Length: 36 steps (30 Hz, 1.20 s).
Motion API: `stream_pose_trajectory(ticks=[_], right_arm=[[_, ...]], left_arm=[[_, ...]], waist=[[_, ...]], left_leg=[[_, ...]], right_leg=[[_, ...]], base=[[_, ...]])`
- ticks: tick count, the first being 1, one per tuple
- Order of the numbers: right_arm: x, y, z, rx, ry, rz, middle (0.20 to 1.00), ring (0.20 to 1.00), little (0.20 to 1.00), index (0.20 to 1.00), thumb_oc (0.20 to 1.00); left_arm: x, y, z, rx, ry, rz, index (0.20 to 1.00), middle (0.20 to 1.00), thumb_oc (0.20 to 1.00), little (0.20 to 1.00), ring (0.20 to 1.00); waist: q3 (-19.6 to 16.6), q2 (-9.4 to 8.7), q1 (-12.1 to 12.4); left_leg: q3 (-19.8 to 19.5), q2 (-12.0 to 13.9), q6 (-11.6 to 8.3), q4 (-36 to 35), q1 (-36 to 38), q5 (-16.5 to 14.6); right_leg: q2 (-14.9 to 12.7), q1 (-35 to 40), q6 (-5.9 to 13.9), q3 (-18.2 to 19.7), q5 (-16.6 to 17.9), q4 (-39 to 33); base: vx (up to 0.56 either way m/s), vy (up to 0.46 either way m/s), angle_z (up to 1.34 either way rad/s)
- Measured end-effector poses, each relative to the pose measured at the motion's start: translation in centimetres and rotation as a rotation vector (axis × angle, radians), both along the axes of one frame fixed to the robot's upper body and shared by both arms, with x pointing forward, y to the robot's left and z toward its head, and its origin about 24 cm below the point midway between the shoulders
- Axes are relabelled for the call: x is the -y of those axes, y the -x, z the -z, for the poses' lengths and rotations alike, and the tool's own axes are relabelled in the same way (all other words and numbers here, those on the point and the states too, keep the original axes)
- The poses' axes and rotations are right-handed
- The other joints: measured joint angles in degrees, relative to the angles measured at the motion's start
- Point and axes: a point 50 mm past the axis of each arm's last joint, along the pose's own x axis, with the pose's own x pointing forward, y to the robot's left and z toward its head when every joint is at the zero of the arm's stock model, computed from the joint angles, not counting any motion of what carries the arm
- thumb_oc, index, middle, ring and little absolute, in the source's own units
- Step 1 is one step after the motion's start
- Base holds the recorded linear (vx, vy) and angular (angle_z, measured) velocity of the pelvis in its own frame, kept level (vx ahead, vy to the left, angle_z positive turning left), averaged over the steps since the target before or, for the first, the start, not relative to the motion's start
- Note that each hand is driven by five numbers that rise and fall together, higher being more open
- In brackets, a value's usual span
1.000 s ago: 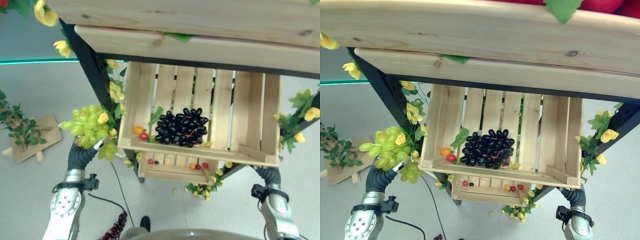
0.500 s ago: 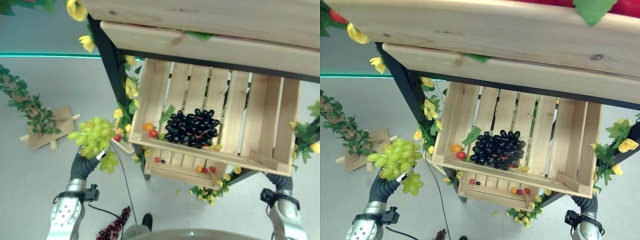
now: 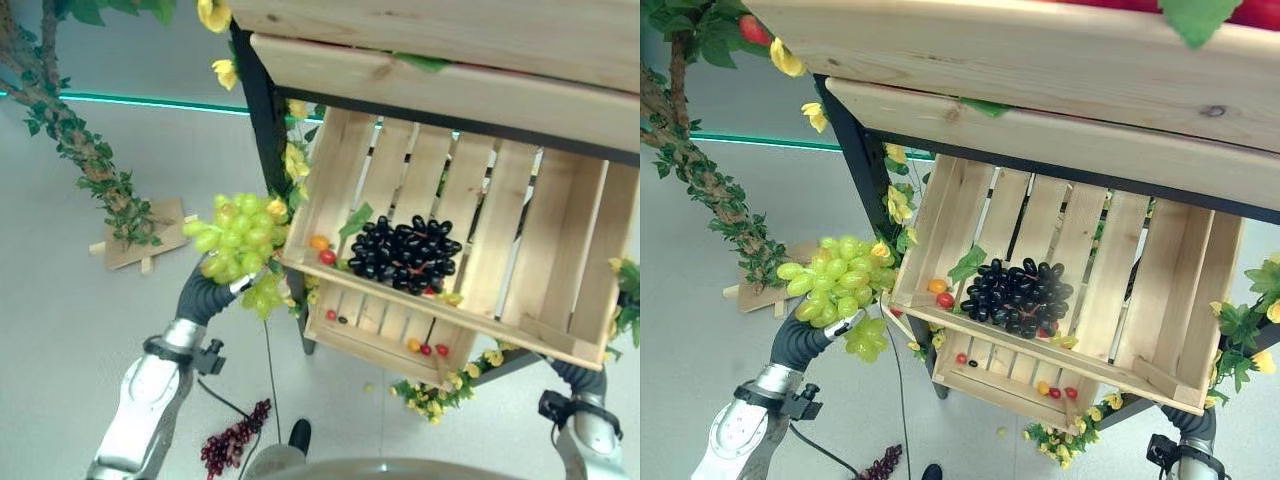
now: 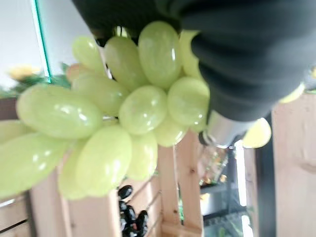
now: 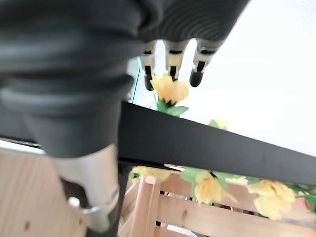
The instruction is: Pick up the fruits from the basket on one side to the basket on the other side
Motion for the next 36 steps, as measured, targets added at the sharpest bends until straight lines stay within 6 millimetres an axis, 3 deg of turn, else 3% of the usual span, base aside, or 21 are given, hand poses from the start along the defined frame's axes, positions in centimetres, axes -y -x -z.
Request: stream_pose_trajectory(ticks=[21,26,30,36], right_arm=[[-1.5,-2.4,0.5,-0.022,-0.026,-0.085,1.000,1.000,1.000,1.000,1.000],[-2.3,-4.0,0.5,-0.027,-0.037,-0.128,1.000,1.000,1.000,1.000,1.000],[-3.1,-4.9,0.4,-0.022,-0.038,-0.177,1.000,1.000,1.000,1.000,1.000],[-4.2,-6.2,0.1,-0.017,-0.041,-0.239,1.000,1.000,1.000,1.000,1.000]], left_arm=[[2.9,-1.2,-1.1,0.045,0.025,0.120,0.200,0.200,0.200,0.200,0.200],[6.2,-2.7,-2.9,0.110,0.018,0.257,0.200,0.200,0.200,0.200,0.200],[7.2,-4.0,-3.5,0.135,0.021,0.276,0.200,0.200,0.200,0.200,0.200],[7.2,-5.8,-2.4,0.078,0.024,0.207,0.200,0.200,0.200,0.200,0.200]], waist=[[-1.5,-0.78,-1.9],[-2.3,-0.82,-3.6],[-2.9,-0.11,-5.1],[-3.3,0.47,-7.2]], left_leg=[[3.2,0.8,-0.36,-1.0,1.8,0.4],[4.8,1.0,-0.31,-1.3,2.1,0.4],[6.1,1.1,-0.37,-2.0,3.0,0.4],[7.5,1.4,-0.40,-2.7,3.8,0.3]], right_leg=[[-0.2,-0.7,-0.33,2.9,0.3,0.1],[-0.3,-1.2,-0.38,4.6,0.6,0.1],[-0.5,-1.4,-0.34,5.8,0.7,0.0],[-0.6,-1.5,-0.35,7.0,0.7,0.0]], base=[[0.01,0.017,-0.07],[0.00,0.008,-0.15],[0.01,0.007,-0.17],[0.01,0.008,-0.13]])
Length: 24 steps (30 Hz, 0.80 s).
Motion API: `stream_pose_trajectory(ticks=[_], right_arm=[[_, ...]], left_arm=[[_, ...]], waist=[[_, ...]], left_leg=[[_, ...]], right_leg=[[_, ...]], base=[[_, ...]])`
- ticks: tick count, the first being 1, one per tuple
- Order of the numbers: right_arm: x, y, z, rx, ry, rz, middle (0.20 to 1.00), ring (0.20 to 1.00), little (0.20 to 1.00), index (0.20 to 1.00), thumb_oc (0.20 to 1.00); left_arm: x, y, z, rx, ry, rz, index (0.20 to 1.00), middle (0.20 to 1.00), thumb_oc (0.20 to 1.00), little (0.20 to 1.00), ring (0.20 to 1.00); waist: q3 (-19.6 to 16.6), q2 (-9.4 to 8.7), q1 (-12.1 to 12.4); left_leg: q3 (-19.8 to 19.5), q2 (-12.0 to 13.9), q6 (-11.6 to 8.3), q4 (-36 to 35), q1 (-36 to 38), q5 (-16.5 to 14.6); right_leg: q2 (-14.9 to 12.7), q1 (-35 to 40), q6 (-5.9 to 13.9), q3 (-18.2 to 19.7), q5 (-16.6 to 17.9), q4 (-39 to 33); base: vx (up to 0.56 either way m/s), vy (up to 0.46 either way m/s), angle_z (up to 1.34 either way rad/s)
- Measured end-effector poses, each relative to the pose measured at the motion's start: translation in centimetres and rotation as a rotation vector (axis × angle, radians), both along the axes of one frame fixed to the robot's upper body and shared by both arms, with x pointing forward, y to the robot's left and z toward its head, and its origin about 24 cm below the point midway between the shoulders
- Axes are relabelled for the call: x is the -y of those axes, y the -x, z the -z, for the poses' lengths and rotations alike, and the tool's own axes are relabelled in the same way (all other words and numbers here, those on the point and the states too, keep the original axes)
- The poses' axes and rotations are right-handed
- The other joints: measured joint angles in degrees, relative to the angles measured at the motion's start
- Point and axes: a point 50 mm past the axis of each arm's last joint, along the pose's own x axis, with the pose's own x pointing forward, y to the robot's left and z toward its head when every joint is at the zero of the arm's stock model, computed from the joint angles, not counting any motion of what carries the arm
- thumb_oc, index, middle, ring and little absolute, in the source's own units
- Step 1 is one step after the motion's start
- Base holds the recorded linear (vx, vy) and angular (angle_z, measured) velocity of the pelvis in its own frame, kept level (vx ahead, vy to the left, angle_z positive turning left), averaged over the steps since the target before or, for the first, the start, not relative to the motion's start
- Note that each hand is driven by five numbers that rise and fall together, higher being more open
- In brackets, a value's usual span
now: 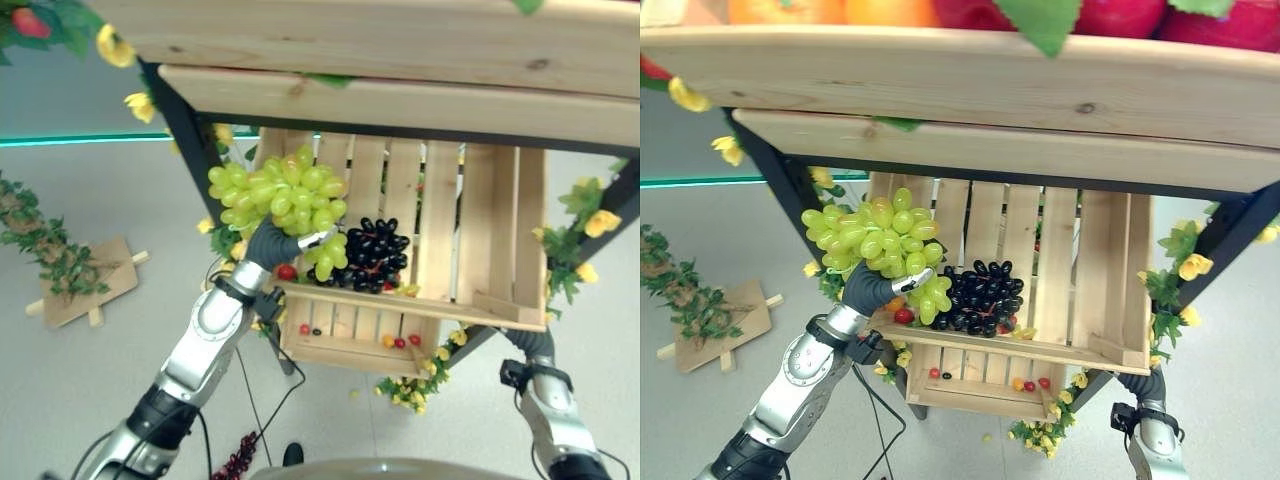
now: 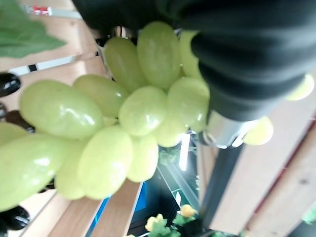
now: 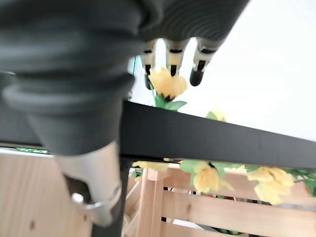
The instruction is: Pick up the fruits from the basket on one side to the basket on the other side
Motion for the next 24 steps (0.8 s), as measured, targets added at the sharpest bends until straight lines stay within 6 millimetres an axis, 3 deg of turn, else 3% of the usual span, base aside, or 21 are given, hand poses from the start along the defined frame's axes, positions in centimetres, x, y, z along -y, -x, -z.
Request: stream_pose_trajectory(ticks=[11,20,24], right_arm=[[-0.8,-0.7,-0.1,-0.008,-0.002,-0.058,1.000,1.000,1.000,1.000,1.000],[-2.5,-1.3,0.3,-0.029,-0.013,-0.154,1.000,1.000,1.000,1.000,1.000],[-3.1,-1.8,0.2,-0.031,-0.015,-0.184,1.000,1.000,1.000,1.000,1.000]], left_arm=[[-0.4,-2.1,0.0,0.014,-0.070,-0.122,0.200,0.200,0.200,0.200,0.200],[-2.3,-3.7,3.0,-0.100,-0.158,-0.259,0.200,0.200,0.200,0.200,0.200],[-2.8,-4.5,3.3,-0.116,-0.202,-0.303,0.200,0.200,0.200,0.200,0.200]], waist=[[-0.4,0.48,-0.3],[-2.5,-0.05,-2.2],[-2.6,-0.08,-3.0]], left_leg=[[2.1,0.6,-0.43,-0.1,1.1,-0.3],[3.7,1.3,-0.77,-0.1,1.3,-0.6],[4.2,1.5,-0.76,-0.1,1.6,-0.6]], right_leg=[[0.2,-0.2,-0.32,2.5,0.2,0.0],[0.5,-1.0,-0.73,4.4,0.5,0.0],[0.7,-1.0,-0.92,5.0,0.6,0.0]], base=[[0.01,0.010,-0.11],[0.01,0.006,-0.12],[0.00,0.007,-0.06]])
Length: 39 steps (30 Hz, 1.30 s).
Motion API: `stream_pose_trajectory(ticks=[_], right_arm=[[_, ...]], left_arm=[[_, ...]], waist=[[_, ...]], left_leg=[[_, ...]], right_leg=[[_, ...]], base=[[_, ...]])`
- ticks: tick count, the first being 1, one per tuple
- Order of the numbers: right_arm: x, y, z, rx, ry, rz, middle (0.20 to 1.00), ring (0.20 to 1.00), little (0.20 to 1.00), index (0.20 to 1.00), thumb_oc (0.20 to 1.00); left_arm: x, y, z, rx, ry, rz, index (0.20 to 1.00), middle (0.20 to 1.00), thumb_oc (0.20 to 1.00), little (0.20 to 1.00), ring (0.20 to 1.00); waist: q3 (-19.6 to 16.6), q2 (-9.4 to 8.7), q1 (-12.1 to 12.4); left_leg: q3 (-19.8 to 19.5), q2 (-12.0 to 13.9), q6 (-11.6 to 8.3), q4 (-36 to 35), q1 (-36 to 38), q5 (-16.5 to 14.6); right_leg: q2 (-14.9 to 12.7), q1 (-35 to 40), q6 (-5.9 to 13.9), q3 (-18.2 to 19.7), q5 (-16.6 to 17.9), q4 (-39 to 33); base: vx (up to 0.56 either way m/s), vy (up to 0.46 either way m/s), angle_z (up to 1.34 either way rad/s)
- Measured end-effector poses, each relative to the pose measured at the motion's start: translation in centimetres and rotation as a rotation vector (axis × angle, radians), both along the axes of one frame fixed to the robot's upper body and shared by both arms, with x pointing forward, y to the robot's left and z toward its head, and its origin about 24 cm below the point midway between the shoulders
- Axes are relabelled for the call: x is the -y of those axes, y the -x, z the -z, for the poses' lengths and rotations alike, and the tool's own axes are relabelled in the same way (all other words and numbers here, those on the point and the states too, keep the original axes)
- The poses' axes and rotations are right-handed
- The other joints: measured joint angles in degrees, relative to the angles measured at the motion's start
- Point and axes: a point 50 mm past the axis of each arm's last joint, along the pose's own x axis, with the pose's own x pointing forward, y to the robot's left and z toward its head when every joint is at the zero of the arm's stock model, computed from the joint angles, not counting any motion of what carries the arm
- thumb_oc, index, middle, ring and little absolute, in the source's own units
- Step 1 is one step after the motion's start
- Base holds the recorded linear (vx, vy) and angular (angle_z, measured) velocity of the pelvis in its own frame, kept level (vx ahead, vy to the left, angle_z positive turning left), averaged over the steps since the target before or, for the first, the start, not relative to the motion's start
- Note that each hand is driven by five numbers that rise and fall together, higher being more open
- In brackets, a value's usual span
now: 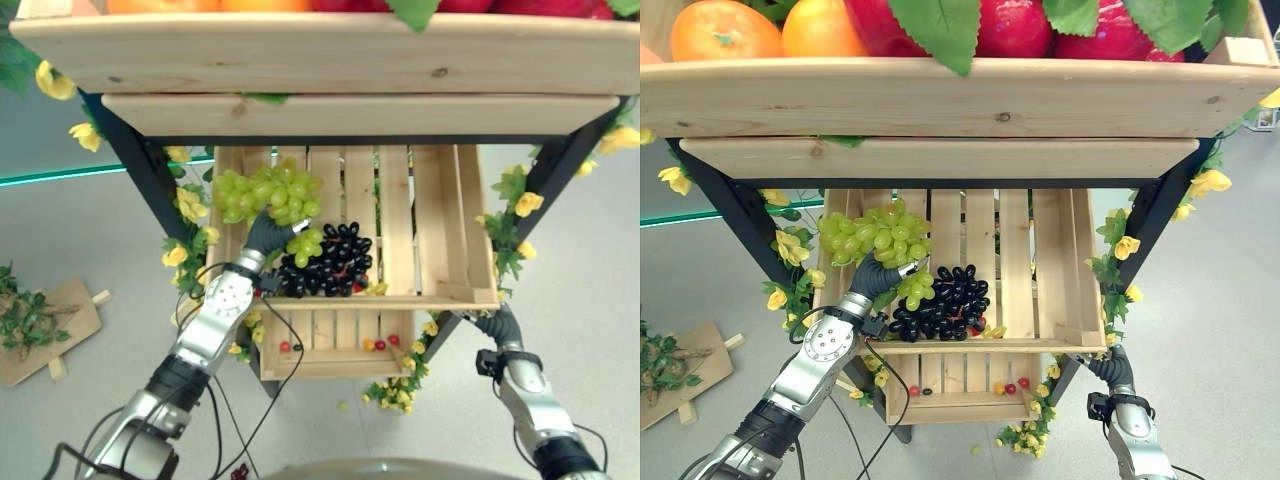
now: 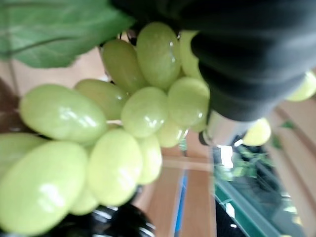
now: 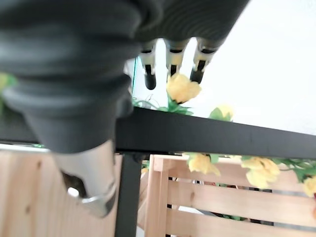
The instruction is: Pick up the fruits from the basket on one side to the basket on the other side
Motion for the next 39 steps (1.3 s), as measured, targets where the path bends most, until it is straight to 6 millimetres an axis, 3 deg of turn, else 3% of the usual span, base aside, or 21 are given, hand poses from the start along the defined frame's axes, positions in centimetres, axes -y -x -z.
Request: stream_pose_trajectory(ticks=[3,10,11,12,33,39], right_arm=[[-0.5,-0.4,-0.1,0.004,-0.002,-0.029,1.000,1.000,1.000,1.000,1.000],[-0.6,-0.5,-0.2,0.006,-0.004,-0.040,1.000,1.000,1.000,1.000,1.000],[-0.7,-0.5,-0.2,0.006,-0.004,-0.040,1.000,1.000,1.000,1.000,1.000],[-0.7,-0.5,-0.2,0.005,-0.004,-0.041,1.000,1.000,1.000,1.000,1.000],[-0.7,-0.5,-0.2,0.004,-0.005,-0.044,1.000,1.000,1.000,1.000,1.000],[-0.7,-0.5,-0.2,0.003,-0.008,-0.056,1.000,1.000,1.000,1.000,1.000]], left_arm=[[-0.4,-1.3,-0.3,-0.009,-0.027,-0.039,0.200,0.200,0.200,0.200,0.200],[-0.3,-1.6,-0.4,0.008,-0.099,-0.049,0.200,0.200,0.200,0.200,0.200],[-0.3,-1.6,-0.3,0.006,-0.099,-0.051,0.693,0.693,0.693,0.693,0.693],[-0.3,-1.6,-0.3,0.004,-0.100,-0.052,1.000,1.000,1.000,1.000,1.000],[-0.7,-1.7,0.6,-0.050,-0.121,-0.058,1.000,1.000,1.000,1.000,1.000],[-0.7,-1.7,1.0,-0.068,-0.216,-0.050,1.000,1.000,1.000,1.000,1.000]], waist=[[-0.1,-0.09,-0.3],[-0.1,-0.14,-0.5],[-0.1,-0.15,-0.5],[-0.1,-0.15,-0.5],[-0.1,-0.19,-0.5],[-0.1,-0.18,-0.5]], left_leg=[[0.9,0.2,-0.03,-0.1,0.3,0.0],[1.0,0.3,-0.03,0.0,0.4,0.0],[1.1,0.3,-0.03,0.0,0.4,0.0],[1.1,0.3,-0.03,0.0,0.4,0.0],[1.1,0.3,-0.03,0.0,0.5,0.0],[1.1,0.4,-0.02,-0.1,0.6,0.0]], right_leg=[[0.1,-0.1,-0.22,0.8,0.2,0.0],[0.2,-0.2,-0.25,1.0,0.2,0.0],[0.2,-0.2,-0.25,1.1,0.2,0.0],[0.2,-0.2,-0.25,1.1,0.2,0.0],[0.2,-0.1,-0.27,1.1,0.2,0.0],[0.2,0.0,-0.28,1.0,0.2,0.0]], base=[[0.00,0.004,-0.14],[0.00,0.001,-0.01],[0.00,0.000,0.00],[0.00,0.000,0.00],[0.00,0.000,0.00],[0.00,0.000,0.00]])
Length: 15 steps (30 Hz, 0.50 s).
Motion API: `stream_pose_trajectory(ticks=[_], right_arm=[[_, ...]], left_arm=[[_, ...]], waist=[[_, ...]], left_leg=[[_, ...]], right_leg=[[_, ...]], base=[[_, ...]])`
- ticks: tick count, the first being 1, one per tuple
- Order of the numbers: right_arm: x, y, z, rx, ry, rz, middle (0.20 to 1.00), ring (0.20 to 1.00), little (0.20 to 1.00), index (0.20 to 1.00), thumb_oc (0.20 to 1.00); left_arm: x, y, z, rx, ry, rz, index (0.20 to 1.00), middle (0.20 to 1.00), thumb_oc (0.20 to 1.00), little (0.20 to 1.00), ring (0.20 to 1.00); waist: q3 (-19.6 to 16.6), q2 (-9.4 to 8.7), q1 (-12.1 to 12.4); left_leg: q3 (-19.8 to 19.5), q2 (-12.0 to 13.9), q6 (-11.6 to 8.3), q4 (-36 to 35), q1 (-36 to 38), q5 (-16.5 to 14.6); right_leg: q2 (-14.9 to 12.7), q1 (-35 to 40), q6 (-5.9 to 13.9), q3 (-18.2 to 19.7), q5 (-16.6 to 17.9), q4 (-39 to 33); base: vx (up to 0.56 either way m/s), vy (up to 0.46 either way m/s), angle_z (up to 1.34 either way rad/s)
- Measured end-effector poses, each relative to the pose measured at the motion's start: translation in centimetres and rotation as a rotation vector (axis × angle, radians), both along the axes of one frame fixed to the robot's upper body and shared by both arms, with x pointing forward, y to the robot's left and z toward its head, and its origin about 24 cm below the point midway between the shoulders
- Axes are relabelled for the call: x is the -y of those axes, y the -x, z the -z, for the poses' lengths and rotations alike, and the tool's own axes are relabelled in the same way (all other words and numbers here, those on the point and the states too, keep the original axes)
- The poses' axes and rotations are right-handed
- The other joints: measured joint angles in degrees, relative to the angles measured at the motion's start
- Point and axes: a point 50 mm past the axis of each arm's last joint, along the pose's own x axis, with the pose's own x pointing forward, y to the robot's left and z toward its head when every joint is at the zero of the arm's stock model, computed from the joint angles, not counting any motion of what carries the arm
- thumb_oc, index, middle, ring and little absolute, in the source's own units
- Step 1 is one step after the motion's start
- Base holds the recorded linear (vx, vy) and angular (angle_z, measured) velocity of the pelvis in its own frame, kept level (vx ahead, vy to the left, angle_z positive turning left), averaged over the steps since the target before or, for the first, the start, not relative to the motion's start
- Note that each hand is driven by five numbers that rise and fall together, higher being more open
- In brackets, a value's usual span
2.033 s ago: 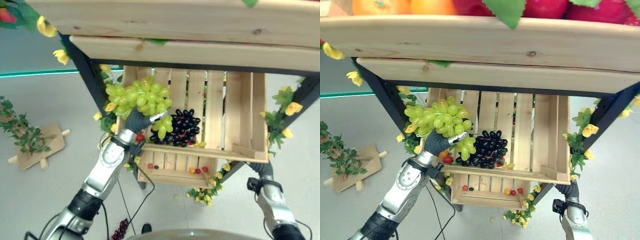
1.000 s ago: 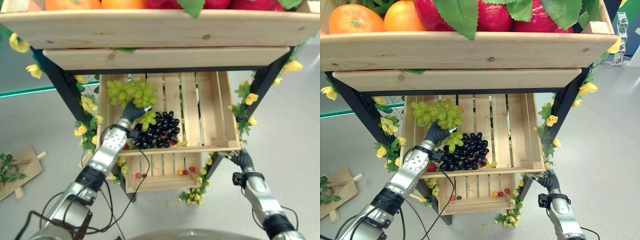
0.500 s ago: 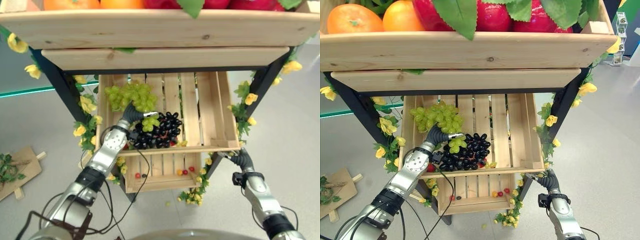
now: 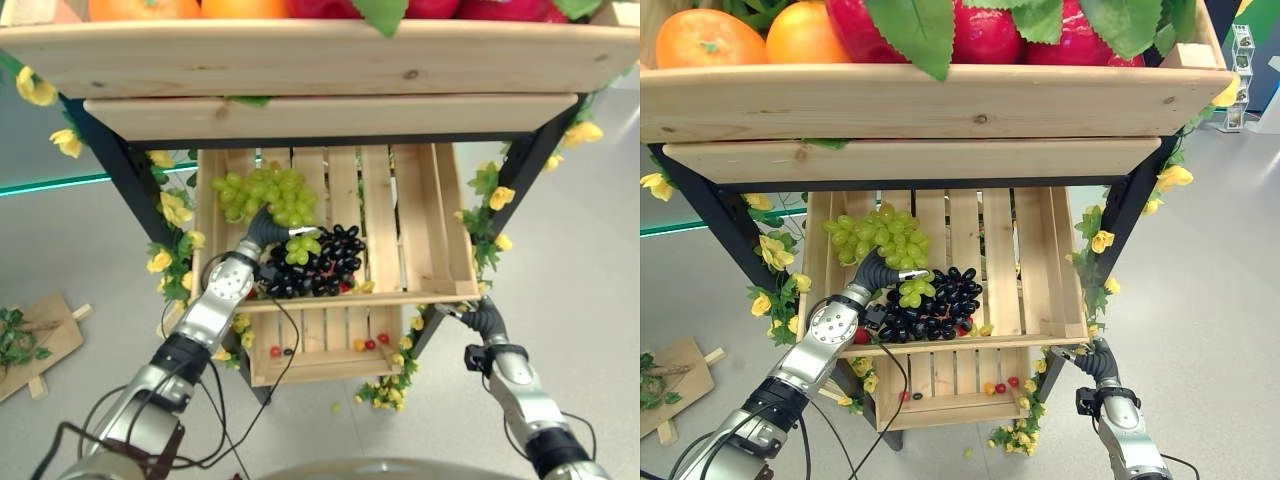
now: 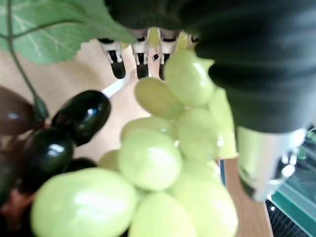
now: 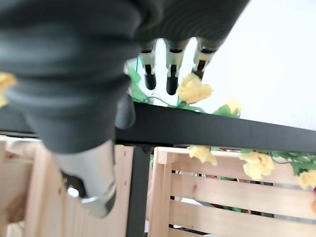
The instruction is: Pick up the fruits from the basket on one side to the basket on the other side
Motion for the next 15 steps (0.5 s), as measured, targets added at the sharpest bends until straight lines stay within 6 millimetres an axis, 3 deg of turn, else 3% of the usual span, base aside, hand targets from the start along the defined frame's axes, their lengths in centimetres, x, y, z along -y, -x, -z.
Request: stream_pose_trajectory(ticks=[5,10,15], right_arm=[[0.1,0.0,0.0,-0.004,0.011,-0.015,1.000,1.000,1.000,1.000,1.000],[0.6,0.0,-0.1,-0.019,0.031,-0.018,1.000,1.000,1.000,1.000,1.000],[0.5,0.1,0.0,-0.034,0.034,-0.033,1.000,1.000,1.000,1.000,1.000]], left_arm=[[0.0,-0.2,0.4,-0.072,-0.125,0.058,1.000,1.000,1.000,1.000,1.000],[-1.7,-0.4,0.1,-0.112,-0.443,0.076,1.000,1.000,1.000,1.000,1.000],[-1.8,-0.7,0.0,-0.108,-0.570,0.086,1.000,1.000,1.000,1.000,1.000]], waist=[[0.0,0.03,0.0],[0.0,0.06,0.4],[0.0,0.04,0.4]], left_leg=[[-0.2,0.1,0.00,-0.1,0.0,0.0],[-0.6,0.2,0.00,-0.1,0.2,0.0],[-0.9,0.4,-0.03,-0.2,0.7,0.0]], right_leg=[[0.1,0.1,-0.05,-0.1,0.0,0.0],[0.3,0.5,-0.18,-0.5,-0.1,0.0],[0.5,1.0,-0.31,-0.8,-0.3,-0.1]], base=[[-0.01,-0.003,0.00],[-0.01,-0.021,0.03],[0.00,-0.007,0.02]])
